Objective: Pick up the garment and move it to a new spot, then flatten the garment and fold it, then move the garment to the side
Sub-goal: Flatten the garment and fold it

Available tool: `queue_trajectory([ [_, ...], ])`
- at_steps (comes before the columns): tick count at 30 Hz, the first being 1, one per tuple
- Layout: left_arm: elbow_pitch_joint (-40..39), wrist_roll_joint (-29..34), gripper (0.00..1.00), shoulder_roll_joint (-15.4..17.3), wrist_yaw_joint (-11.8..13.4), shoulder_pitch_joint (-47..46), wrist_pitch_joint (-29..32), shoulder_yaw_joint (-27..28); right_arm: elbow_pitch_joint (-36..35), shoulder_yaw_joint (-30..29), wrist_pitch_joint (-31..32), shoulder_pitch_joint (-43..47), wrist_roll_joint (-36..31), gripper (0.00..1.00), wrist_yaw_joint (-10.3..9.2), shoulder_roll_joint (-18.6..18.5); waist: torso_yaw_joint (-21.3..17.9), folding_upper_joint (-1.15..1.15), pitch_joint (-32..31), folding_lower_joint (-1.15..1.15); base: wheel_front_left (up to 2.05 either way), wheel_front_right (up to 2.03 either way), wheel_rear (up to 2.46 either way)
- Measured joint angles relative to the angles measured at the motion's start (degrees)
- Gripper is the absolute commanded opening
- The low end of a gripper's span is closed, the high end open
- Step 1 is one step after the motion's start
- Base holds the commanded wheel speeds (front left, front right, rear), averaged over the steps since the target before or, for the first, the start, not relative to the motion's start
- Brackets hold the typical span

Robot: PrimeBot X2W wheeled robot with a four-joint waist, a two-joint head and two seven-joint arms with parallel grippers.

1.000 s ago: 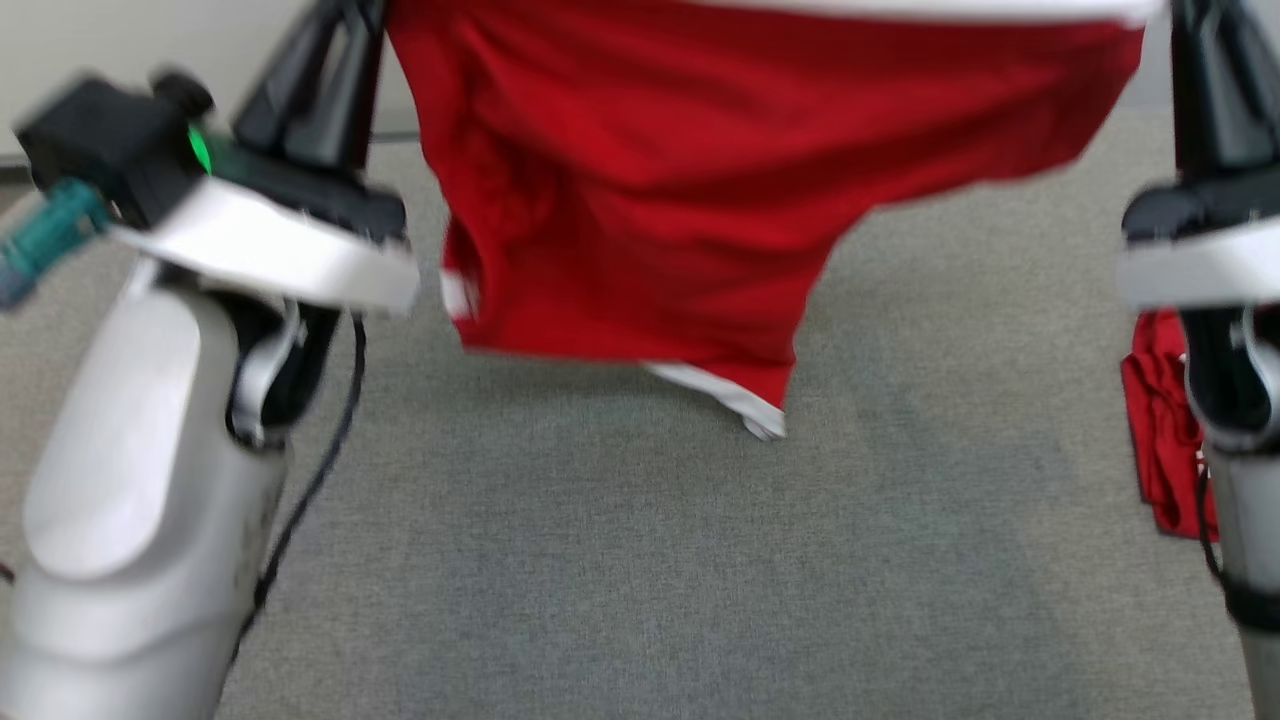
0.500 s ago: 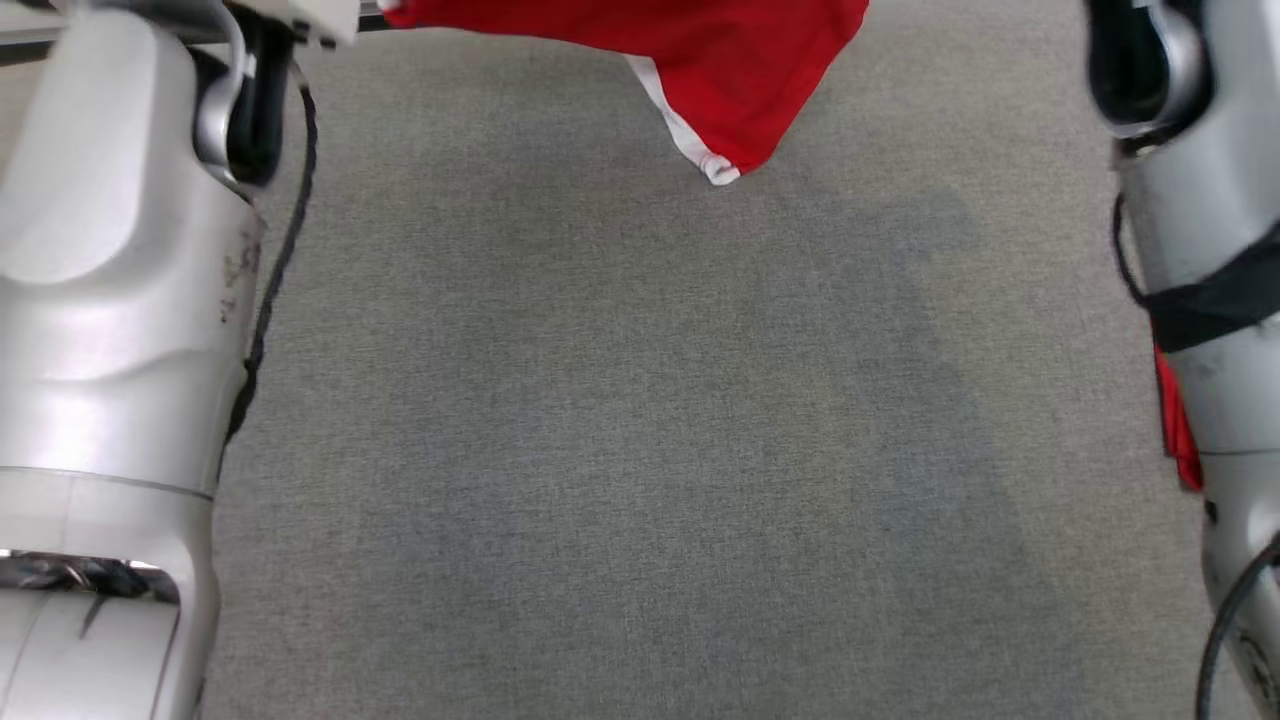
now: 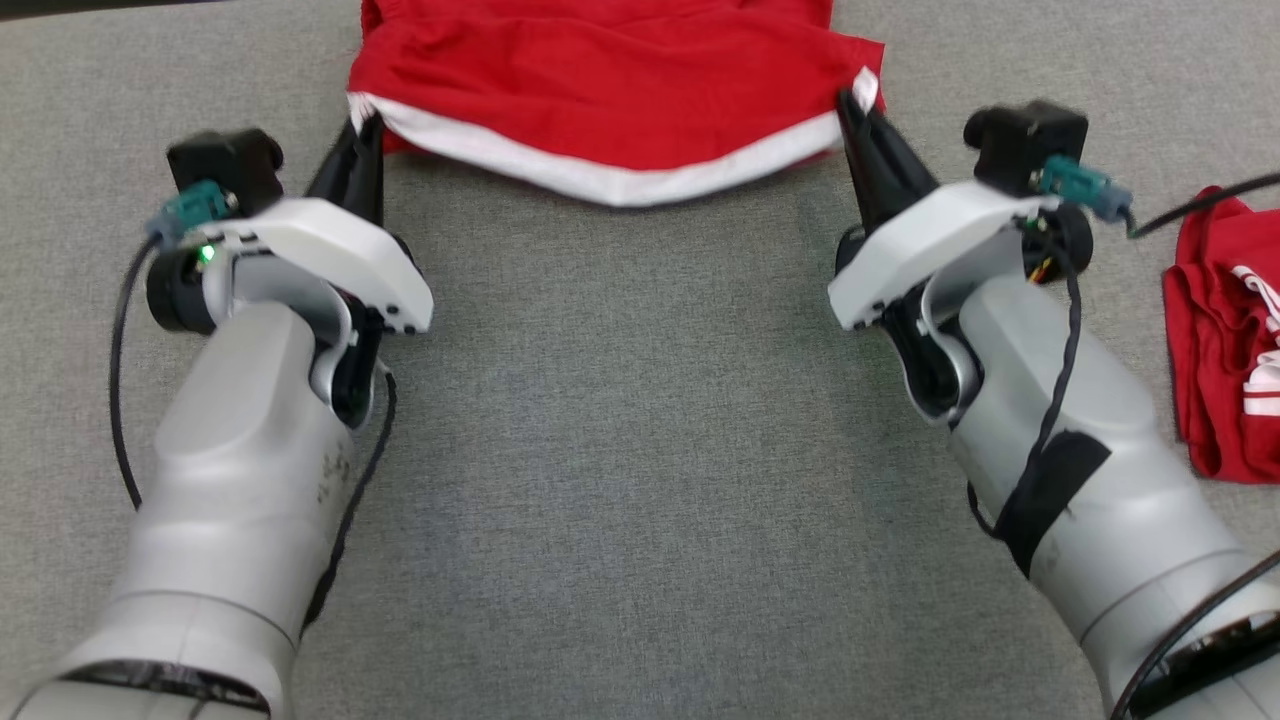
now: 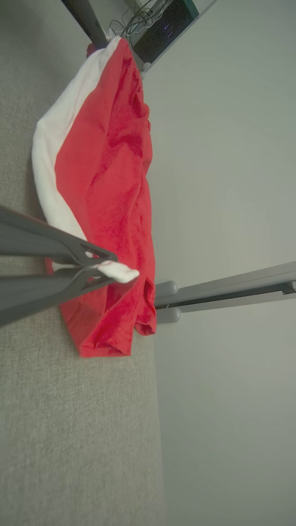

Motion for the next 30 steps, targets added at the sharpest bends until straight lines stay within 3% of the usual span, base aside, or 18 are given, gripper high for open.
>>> queue_trajectory([
  [4, -2.3, -0.3, 0.00, -0.5, -0.1, 4.7, 0.0, 0.1, -0.9, 0.7, -0.5, 4.5, 2.8, 0.00, 0.00, -0.3, 0.4, 0.00, -0.7, 0.00, 0.00, 0.00, 0.00],
  [11, -8.2, -0.9, 0.00, -0.5, -0.2, 16.6, 0.0, -3.0, -11.6, -0.5, -0.6, 18.4, 3.4, 0.00, 0.00, -4.5, 0.9, 0.00, -4.7, 0.00, 0.00, 0.00, 0.00],
  [23, -25.3, -1.5, 0.00, 4.4, -0.1, 40.9, 0.0, -5.3, -32.4, -8.0, 0.3, 49.9, 0.0, 0.00, 0.00, -7.4, 0.9, 0.00, -14.5, 0.00, 0.00, 0.00, 0.00],
  [30, -41.7, -3.3, 0.00, 7.9, 4.9, 54.8, 4.8, -4.0, -45.0, -14.5, 8.1, 64.5, -3.9, 0.00, 0.01, -6.3, 0.1, 0.00, -19.3, 0.00, 0.00, 0.00, 0.00],
])
